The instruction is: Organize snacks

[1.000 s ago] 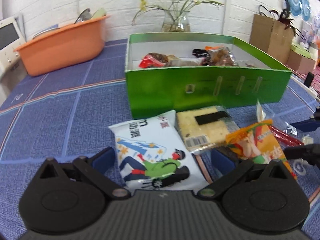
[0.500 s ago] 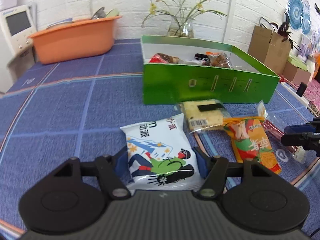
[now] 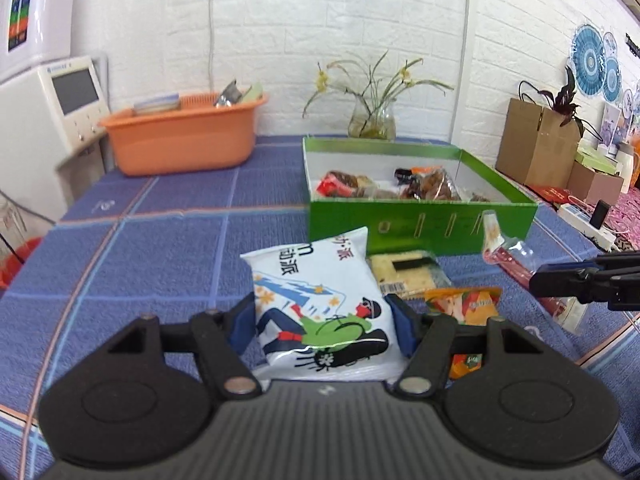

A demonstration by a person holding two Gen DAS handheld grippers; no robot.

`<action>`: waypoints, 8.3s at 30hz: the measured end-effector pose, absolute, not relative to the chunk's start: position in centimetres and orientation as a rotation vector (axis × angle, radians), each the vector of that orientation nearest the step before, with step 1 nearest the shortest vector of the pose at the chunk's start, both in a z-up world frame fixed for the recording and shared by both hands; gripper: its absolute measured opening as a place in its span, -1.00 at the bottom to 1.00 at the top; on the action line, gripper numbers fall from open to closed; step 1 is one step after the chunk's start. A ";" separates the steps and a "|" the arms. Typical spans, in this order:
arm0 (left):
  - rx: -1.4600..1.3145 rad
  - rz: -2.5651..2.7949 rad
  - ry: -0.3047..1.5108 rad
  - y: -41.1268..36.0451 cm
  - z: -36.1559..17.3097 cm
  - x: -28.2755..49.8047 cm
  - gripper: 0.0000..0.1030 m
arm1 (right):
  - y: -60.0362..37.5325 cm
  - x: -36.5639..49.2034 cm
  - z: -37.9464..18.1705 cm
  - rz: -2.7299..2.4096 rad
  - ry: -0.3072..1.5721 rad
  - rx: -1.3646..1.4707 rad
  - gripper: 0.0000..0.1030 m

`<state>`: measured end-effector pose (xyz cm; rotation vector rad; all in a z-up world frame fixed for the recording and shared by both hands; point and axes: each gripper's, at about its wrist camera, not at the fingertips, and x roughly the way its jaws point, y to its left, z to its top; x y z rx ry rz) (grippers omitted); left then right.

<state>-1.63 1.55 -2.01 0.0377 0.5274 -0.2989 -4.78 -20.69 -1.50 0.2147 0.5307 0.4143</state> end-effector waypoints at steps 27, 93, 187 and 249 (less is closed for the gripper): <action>0.067 -0.198 0.317 -8.5 3.0 11.3 0.27 | -21.4 3.0 3.9 0.166 0.190 0.380 0.02; 0.111 -0.518 0.736 -8.2 -6.7 0.1 0.90 | -22.2 1.5 -5.2 0.520 0.718 0.319 0.71; 0.048 -0.615 0.642 -3.2 -4.7 8.0 0.97 | -21.5 2.8 -4.3 0.578 0.541 -0.016 1.00; 0.045 -0.569 0.314 -7.7 8.0 8.8 0.05 | -16.3 4.8 6.3 0.382 0.159 -0.082 0.88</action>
